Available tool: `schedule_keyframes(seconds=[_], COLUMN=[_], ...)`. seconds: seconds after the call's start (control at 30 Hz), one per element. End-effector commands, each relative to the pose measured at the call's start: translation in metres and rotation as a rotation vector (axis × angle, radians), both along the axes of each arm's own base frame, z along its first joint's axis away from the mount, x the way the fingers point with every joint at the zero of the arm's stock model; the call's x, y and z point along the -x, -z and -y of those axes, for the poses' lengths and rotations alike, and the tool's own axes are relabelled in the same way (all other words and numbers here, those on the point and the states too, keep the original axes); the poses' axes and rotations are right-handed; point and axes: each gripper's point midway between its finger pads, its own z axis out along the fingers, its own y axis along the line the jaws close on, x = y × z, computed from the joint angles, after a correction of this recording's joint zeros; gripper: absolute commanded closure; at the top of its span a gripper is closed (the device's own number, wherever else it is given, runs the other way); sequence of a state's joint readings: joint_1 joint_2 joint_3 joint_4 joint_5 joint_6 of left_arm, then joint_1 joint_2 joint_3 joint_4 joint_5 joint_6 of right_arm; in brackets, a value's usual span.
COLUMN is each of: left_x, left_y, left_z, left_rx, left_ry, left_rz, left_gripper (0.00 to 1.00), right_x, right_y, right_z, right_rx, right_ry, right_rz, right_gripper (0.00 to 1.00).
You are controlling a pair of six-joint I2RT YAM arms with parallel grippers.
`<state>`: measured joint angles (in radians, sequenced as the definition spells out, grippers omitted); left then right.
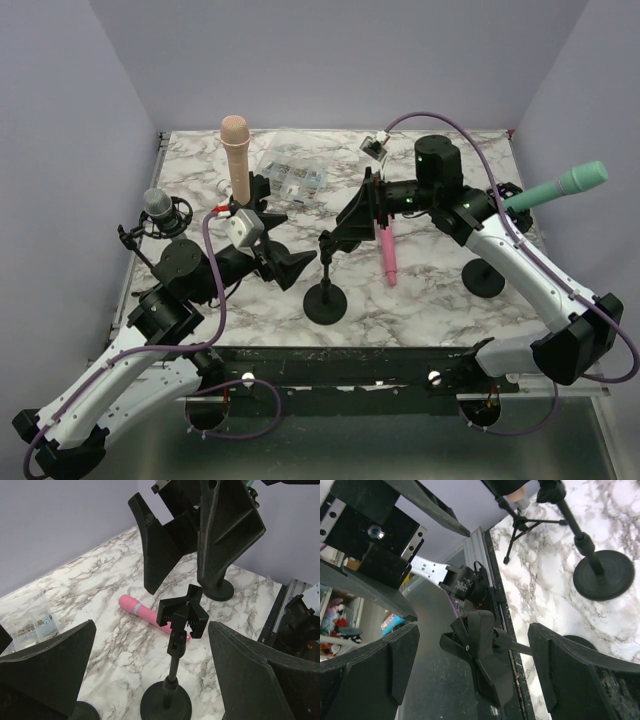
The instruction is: Remove the microphone from the stand
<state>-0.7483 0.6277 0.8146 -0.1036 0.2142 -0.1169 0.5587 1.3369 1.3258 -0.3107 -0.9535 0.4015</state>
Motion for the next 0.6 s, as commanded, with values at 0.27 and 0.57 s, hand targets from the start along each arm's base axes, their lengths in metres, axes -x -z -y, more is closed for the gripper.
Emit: schedule_keyframes(seconds=[0.27, 0.57], left_x=[0.001, 0.000], left_y=[-0.004, -0.002], left_z=[0.001, 0.001], left_rx=[0.003, -0.002], left_ry=[0.007, 0.003], left_rz=[0.017, 0.012], left_gripper=[0.01, 0.01], right_x=[0.005, 0.007], right_y=[0.026, 0.051], right_z=[-0.018, -0.021], right_rx=[0.048, 0.082], right_ry=[-0.022, -0.026], right_rz=[-0.026, -0.059], right_gripper=[0.22, 0.38])
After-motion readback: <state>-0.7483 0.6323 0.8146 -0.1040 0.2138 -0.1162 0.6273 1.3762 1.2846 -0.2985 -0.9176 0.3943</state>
